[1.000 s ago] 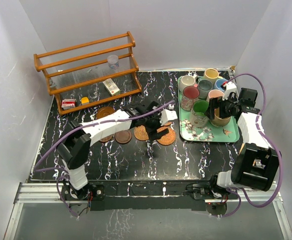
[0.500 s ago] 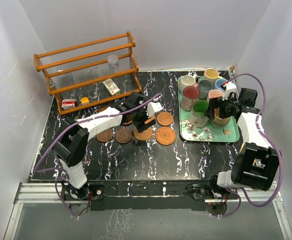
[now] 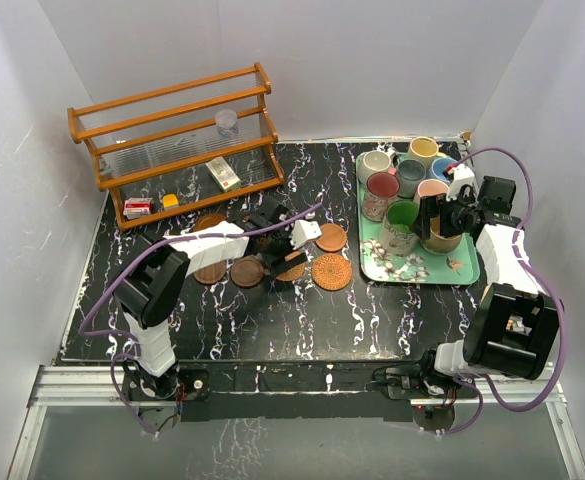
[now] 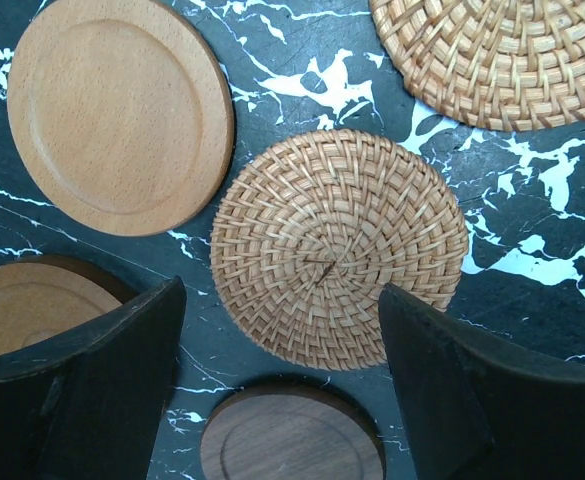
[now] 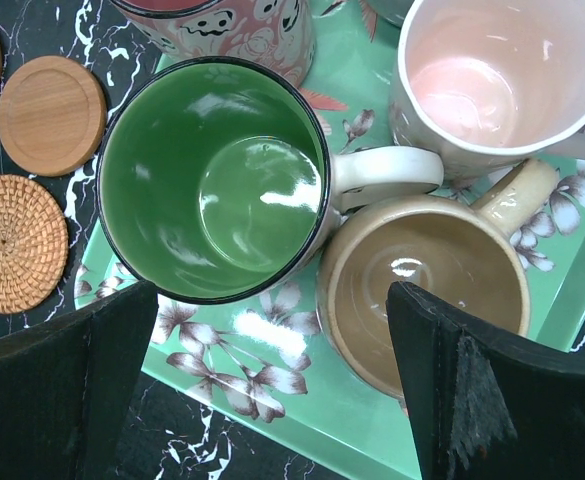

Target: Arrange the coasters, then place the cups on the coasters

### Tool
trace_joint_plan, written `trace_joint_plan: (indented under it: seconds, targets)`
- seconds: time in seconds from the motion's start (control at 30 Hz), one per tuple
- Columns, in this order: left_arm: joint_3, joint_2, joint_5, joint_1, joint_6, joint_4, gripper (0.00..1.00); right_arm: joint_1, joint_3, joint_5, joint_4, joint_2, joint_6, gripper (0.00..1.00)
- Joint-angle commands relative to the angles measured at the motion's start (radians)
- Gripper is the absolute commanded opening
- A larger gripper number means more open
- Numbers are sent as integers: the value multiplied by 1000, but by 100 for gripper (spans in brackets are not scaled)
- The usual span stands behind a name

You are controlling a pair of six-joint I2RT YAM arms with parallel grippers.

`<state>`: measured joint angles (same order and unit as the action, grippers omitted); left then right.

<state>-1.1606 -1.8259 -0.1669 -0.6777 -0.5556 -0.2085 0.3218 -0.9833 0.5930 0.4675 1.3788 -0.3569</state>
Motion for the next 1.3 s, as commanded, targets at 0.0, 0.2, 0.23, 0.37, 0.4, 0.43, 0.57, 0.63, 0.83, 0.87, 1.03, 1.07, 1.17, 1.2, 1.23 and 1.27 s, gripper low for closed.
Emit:
trace_joint_plan:
  seconds: [0.0,0.2,0.23,0.37,0.4,0.43,0.57,0.63,0.83,0.87,1.03,1.07,1.17,1.2,1.23,1.27]
  targets:
    - [38,13,-46,1,-4,-5,77,6,-12,-7,-32,-6,4,98]
    - [63,22,-87,0,12,-17,76,6,-12,-5,-32,-6,4,98]
    - [65,21,-90,-1,15,-19,75,6,-11,-5,-32,-7,4,98]
    - [68,22,-107,-6,23,-27,75,6,-12,-7,-32,-6,3,98]
    - [69,25,-113,-6,28,-28,74,6,-12,-7,-32,-6,4,98]
    - [71,29,-120,-8,32,-29,74,6,-12,-7,-32,-6,3,98]
    - [80,44,-135,-8,49,-27,74,6,-12,-7,-32,-4,3,98]
    - [87,54,-141,-8,57,-21,74,6,-11,-7,-32,-3,3,98]
    - [90,59,-123,-10,62,-13,74,6,-12,-7,-33,-3,3,98]
    - [89,58,-111,-10,60,-11,74,6,-12,-7,-33,-4,3,98]
    - [88,63,-73,-10,58,-4,73,6,-11,-7,-33,-3,3,98]
    - [86,66,-66,-10,57,-2,74,6,-12,-6,-33,-4,3,98]
    - [69,75,-65,-10,58,-5,74,6,-14,-5,-32,-4,3,98]
    - [57,77,-69,-10,60,-9,75,6,-13,-3,-32,-4,3,98]
    - [46,76,-73,-10,63,-12,75,6,-12,-3,-31,-5,3,98]
    - [35,77,-76,-10,66,-13,75,6,-13,-1,-31,-5,3,98]
